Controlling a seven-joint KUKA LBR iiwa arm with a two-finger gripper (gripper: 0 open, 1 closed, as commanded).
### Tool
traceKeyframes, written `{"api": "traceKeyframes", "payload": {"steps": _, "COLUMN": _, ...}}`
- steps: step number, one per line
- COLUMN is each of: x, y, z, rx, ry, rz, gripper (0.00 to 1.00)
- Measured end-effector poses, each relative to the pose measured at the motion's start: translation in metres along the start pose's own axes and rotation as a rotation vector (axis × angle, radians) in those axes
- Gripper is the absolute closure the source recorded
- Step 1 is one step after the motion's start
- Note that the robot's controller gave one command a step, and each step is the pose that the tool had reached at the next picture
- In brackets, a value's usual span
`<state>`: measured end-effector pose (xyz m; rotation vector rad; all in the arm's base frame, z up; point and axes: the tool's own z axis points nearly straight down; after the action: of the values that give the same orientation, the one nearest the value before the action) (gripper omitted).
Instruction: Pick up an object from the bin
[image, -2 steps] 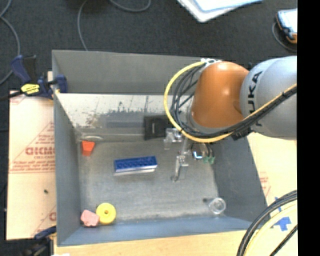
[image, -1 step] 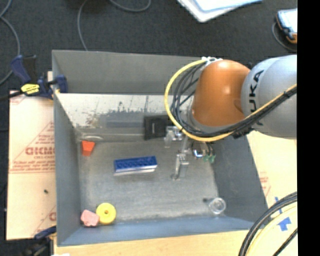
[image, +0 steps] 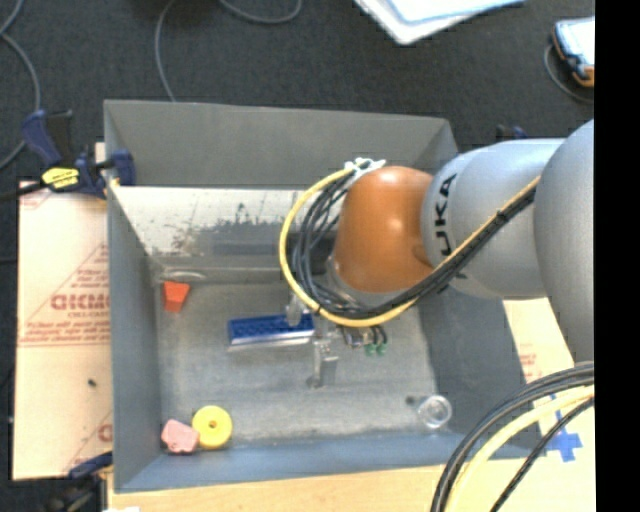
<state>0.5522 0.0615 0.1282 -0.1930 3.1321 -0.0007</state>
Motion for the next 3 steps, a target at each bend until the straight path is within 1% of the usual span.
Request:
{"api": "traceKeyframes", "payload": {"steps": 1, "x": -0.012, "y": -0.001, "z": 0.048, "rx": -0.002, "ry": -0.002, "rz": 0.185, "gripper": 0.0}}
{"api": "traceKeyframes", "payload": {"steps": 2, "x": -0.044, "y": 0.017, "z": 0.056, "rx": 0.0, "ry": -0.008, "rz": 0.145, "gripper": 0.0}}
{"api": "traceKeyframes", "payload": {"steps": 3, "x": -0.061, "y": 0.015, "z": 0.051, "rx": -0.004, "ry": -0.024, "rz": 0.317, "gripper": 1.0}}
